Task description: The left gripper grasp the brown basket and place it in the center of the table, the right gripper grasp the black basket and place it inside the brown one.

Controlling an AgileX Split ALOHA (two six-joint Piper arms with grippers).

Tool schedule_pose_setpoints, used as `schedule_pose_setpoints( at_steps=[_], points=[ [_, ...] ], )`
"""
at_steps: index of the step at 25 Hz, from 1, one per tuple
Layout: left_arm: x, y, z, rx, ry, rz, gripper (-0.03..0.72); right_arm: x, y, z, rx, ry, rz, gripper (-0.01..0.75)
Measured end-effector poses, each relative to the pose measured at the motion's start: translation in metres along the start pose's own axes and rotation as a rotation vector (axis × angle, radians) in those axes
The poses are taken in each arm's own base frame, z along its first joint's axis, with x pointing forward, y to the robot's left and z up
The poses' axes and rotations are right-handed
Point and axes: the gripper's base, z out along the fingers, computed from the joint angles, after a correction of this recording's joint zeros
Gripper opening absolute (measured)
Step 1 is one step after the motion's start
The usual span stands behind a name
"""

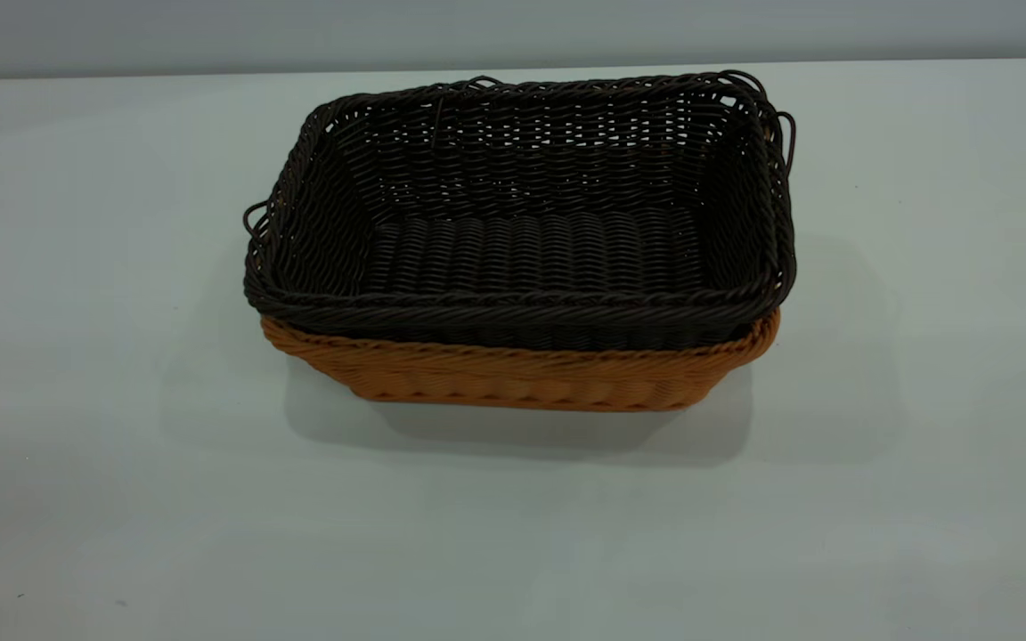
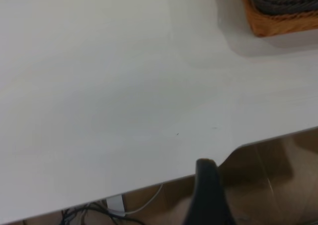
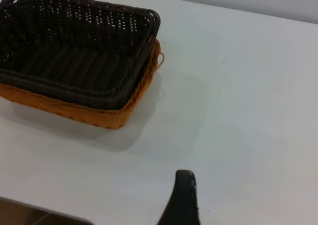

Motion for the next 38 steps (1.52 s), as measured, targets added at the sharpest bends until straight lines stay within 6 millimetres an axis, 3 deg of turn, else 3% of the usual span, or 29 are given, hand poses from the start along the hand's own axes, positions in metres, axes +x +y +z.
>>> schedule_pose_setpoints(
  at_steps=[6, 21, 38],
  points=[
    [0.001, -0.001, 0.009, 0.014, -0.014, -0.006, 0.489, 0.0, 0.0, 0.0, 0.002, -0.002, 0.001, 0.59],
    [0.001, -0.001, 0.009, 0.014, -0.024, -0.005, 0.489, 0.0, 0.0, 0.0, 0.002, -0.004, 0.001, 0.59],
    [0.014, 0.004, -0.003, -0.126, -0.14, -0.13, 0.489, 0.0, 0.0, 0.0, 0.002, -0.004, 0.001, 0.59]
  ],
)
